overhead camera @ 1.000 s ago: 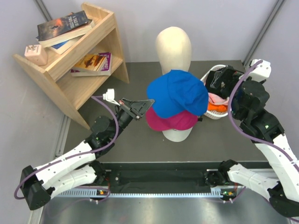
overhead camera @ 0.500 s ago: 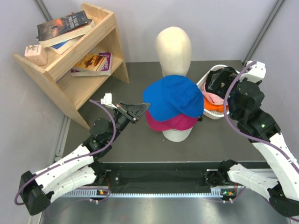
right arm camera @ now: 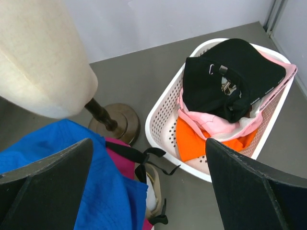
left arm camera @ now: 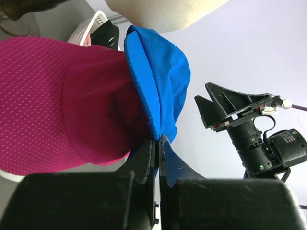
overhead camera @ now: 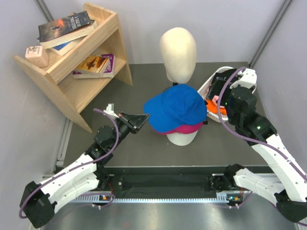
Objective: Stack the hats
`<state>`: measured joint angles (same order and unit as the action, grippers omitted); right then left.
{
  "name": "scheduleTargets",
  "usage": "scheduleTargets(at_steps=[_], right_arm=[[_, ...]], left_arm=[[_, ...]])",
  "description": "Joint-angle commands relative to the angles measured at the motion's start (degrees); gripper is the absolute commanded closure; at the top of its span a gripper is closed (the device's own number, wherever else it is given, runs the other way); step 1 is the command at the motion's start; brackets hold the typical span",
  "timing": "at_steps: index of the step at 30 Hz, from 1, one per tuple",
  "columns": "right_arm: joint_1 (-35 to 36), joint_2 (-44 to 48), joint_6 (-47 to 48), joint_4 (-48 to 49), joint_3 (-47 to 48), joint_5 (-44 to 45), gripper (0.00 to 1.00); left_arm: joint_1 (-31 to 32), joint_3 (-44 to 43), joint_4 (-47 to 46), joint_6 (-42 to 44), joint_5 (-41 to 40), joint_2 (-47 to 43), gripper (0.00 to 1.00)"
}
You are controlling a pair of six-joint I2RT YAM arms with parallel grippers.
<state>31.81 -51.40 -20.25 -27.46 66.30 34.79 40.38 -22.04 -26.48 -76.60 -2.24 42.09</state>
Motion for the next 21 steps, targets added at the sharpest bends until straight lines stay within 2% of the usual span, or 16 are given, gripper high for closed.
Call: scheduleTargets(at_steps=[1, 11, 15, 21], right_arm=[[-0.43, 0.51, -1.11, 2.68, -1.26, -1.82, 0.0], [-0.44, 1.56, -1.46, 3.29, -3.72, -3.23, 0.0], [-1.31, 0.25, -1.63, 4.43, -6.09, -7.09, 0.01], [-6.31, -0.9, -2.77, 7.94, -11.35, -15.79, 0.11]], left_arm=[[-1.7, 2.96, -2.61, -2.24, 1.71, -1.13, 1.0], [-5.05, 7.01, -3.05, -2.15, 4.7, 0.1, 1.0], [-6.63, 7.01, -3.4, -0.49, 5.92, 1.94, 1.0], [-9.53, 7.28, -6.22, 0.83, 9.71, 5.99, 1.0]])
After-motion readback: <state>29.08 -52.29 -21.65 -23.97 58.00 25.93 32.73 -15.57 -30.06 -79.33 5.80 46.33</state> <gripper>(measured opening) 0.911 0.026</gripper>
